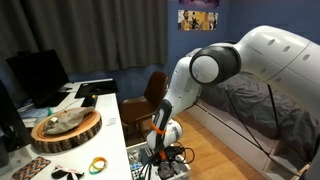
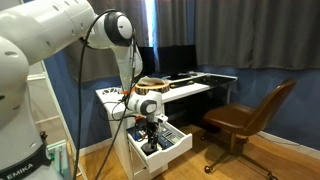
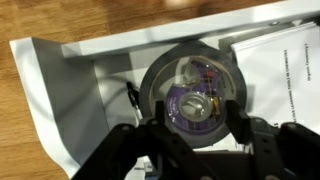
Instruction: Move the tape dispenser from the drawer to the desk
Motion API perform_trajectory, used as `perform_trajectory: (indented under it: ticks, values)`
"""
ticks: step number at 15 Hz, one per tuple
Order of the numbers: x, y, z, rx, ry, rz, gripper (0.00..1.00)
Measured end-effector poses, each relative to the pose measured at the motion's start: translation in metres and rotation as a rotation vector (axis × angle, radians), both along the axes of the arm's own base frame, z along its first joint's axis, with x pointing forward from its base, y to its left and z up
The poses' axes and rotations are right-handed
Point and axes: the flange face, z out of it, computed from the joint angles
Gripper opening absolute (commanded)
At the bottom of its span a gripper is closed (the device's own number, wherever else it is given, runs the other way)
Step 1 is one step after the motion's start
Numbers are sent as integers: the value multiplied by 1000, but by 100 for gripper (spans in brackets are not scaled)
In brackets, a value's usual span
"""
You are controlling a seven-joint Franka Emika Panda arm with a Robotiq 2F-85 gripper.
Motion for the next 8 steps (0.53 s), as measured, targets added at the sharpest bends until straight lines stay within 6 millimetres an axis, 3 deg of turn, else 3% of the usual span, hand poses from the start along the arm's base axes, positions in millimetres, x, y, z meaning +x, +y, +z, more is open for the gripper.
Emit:
perform_trajectory:
  ticks: [4, 8]
  values:
    - [-1, 0, 2, 2, -9, 1, 36]
    - [-4, 1, 16, 16, -59, -6, 36]
